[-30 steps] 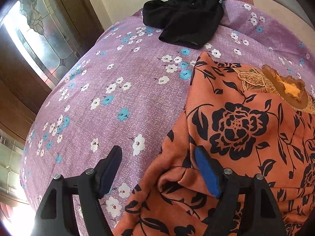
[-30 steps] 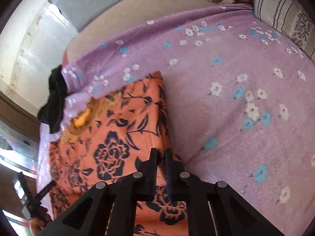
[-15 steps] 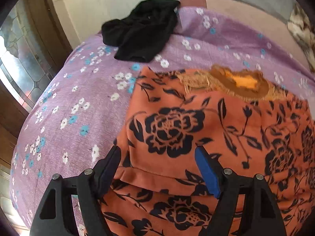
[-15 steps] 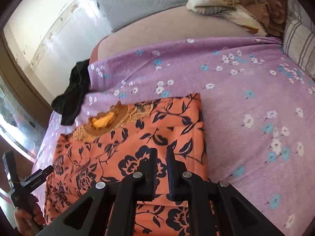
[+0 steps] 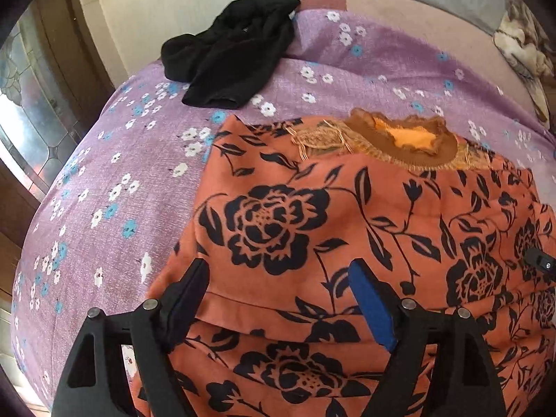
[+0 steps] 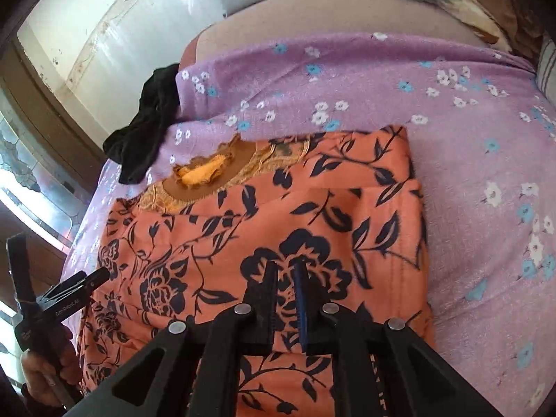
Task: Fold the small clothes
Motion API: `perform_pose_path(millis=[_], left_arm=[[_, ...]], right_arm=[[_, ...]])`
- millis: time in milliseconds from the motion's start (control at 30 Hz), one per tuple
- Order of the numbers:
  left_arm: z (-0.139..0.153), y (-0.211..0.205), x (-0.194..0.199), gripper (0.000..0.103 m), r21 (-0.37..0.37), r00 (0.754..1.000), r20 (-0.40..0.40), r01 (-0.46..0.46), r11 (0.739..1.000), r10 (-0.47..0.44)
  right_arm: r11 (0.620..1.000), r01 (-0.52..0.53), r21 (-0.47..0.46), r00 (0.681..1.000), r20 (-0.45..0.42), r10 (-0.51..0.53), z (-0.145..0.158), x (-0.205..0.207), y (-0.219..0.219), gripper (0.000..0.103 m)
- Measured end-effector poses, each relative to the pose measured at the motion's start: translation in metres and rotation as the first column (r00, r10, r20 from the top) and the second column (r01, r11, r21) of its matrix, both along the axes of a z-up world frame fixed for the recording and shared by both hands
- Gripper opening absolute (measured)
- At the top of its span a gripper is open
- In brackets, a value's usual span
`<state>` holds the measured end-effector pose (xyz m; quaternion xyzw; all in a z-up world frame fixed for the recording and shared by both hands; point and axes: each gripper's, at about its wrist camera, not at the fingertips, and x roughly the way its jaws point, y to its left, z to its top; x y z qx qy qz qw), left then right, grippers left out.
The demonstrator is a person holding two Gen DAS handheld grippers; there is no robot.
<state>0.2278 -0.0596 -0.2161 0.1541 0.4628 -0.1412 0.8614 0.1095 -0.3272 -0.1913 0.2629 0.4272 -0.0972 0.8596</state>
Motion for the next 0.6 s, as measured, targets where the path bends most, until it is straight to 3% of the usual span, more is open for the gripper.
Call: perform_pose_path(millis=[33, 100, 200, 300, 400, 467, 533, 600], left_arm=[[-0.007, -0.004, -0.001, 0.083, 0.025, 1.000, -0.020, 0.008, 1.000, -0.007], [-0.015, -0.008, -0.002, 0.083, 0.060, 0.999, -0.030, 0.014, 0.998, -0.013], [-0.009, -0.007, -0.004, 0.083, 0.039, 1.000, -0.021, 0.020, 0.999, -0.019], [-0.007, -0.006, -0.004, 0.083, 0.016, 1.000, -0.027, 0.014, 1.000, -0.013], [-0.001, 0.003, 0.001, 0.083, 0.044, 0.999, 0.024, -0.039, 0.998, 0.038], [0.005, 0.016, 0.008, 0.083, 0.035, 0.995, 0.044, -0.093, 0.995, 0.091], [0.003, 0.029, 0.019, 0.083, 0.030, 0.989, 0.018, -0.146, 0.989, 0.146], [-0.008, 0.038, 0.026, 0.083, 0.073, 0.980, -0.026, -0.193, 0.978, 0.196]], right_arm=[[1.000, -0.011, 0.000, 0.999, -0.047, 0.011, -0.009, 0.003, 0.003, 0.013], [0.999, -0.021, -0.031, 0.999, -0.035, 0.020, -0.008, -0.001, 0.008, 0.013], [1.000, -0.021, 0.005, 0.999, -0.043, 0.021, -0.002, -0.004, 0.005, 0.013], [0.999, 0.046, 0.005, 0.999, -0.006, -0.046, 0.005, -0.013, -0.009, 0.013], [0.991, 0.134, -0.001, 0.991, 0.016, -0.134, 0.011, -0.023, -0.030, 0.013], [0.987, 0.158, 0.019, 0.987, -0.017, -0.158, 0.004, -0.021, -0.041, 0.015], [0.984, 0.173, 0.052, 0.984, -0.041, -0.171, -0.006, -0.021, -0.048, 0.012], [0.981, 0.182, 0.064, 0.983, -0.035, -0.180, -0.004, -0.022, -0.049, 0.012]])
